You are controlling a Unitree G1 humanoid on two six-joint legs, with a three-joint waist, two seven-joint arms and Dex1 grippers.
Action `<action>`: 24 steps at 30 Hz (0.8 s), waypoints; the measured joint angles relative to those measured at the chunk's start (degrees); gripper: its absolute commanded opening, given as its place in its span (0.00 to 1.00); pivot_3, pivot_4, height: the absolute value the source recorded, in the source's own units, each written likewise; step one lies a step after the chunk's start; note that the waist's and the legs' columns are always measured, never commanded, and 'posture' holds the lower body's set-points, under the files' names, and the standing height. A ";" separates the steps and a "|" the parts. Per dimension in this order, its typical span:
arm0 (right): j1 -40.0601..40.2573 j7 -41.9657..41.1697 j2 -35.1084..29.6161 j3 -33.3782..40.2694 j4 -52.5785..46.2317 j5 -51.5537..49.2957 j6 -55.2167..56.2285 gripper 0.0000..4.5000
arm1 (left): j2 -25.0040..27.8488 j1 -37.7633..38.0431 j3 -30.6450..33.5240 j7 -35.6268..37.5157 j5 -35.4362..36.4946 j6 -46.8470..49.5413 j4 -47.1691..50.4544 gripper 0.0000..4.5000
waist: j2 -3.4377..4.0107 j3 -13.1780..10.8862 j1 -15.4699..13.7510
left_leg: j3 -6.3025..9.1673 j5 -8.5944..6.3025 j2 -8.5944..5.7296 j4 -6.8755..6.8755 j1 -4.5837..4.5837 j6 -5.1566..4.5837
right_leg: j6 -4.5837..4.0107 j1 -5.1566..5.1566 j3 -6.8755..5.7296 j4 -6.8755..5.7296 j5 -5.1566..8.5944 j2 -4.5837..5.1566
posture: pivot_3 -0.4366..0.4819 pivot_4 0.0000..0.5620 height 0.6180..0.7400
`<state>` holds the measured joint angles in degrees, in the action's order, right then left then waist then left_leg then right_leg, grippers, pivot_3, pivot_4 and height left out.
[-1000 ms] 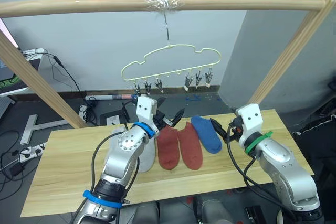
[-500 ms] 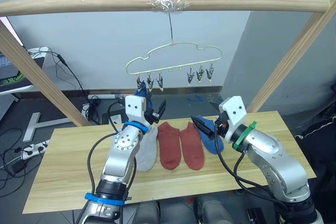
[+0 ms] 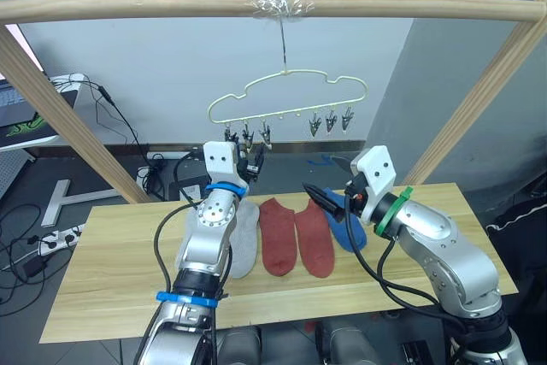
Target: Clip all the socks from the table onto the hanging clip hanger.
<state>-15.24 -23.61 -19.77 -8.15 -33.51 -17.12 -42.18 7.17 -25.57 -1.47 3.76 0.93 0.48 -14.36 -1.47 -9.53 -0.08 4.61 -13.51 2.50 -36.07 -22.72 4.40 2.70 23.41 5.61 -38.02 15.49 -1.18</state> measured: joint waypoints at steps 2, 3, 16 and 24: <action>-0.20 0.01 0.00 0.06 -0.12 -0.07 -0.59 1.00 | -0.14 -1.38 0.31 -0.50 -0.05 -1.02 -1.85 0.58 | 0.01 0.00 0.05 | 0.00 0.00 0.00 0.01 0.01 0.00 | 0.00 0.00 0.00 -0.01 0.00 0.00 | 0.57 0.32 1.00; -0.31 0.01 0.00 0.09 -0.14 -0.20 -0.93 1.00 | -0.26 -1.79 0.51 -0.51 -0.04 -1.28 -2.24 0.54 | 0.02 -0.03 0.08 | 0.00 0.00 0.00 0.02 0.01 0.00 | 0.00 0.00 0.00 -0.01 0.00 0.00 | 0.57 0.32 1.00; -1.02 1.57 0.33 0.32 -1.77 -2.07 -2.79 1.00 | -1.17 -3.60 0.66 -0.88 -1.11 -2.72 -4.22 0.54 | 0.01 -0.05 0.14 | 0.01 0.00 0.00 0.02 0.00 0.00 | 0.00 0.00 0.00 -0.01 0.00 0.00 | 0.55 0.30 1.00; -1.15 1.60 0.03 0.37 -1.78 -2.12 -2.99 1.00 | -1.36 -3.60 0.67 -1.50 -2.01 -3.65 -4.22 0.54 | 0.02 -0.05 0.16 | 0.01 0.00 0.00 0.01 0.00 0.00 | 0.00 0.00 -0.01 -0.01 0.00 0.00 | 0.55 0.29 1.00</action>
<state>-16.39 -22.02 -19.74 -7.79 -35.29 -19.24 -45.17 5.81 -29.17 -0.80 2.26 -1.08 -3.17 -18.58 -1.45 -9.58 0.08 4.62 -13.51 2.50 -36.05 -22.71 4.40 2.70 23.41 5.60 -38.03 15.49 -1.18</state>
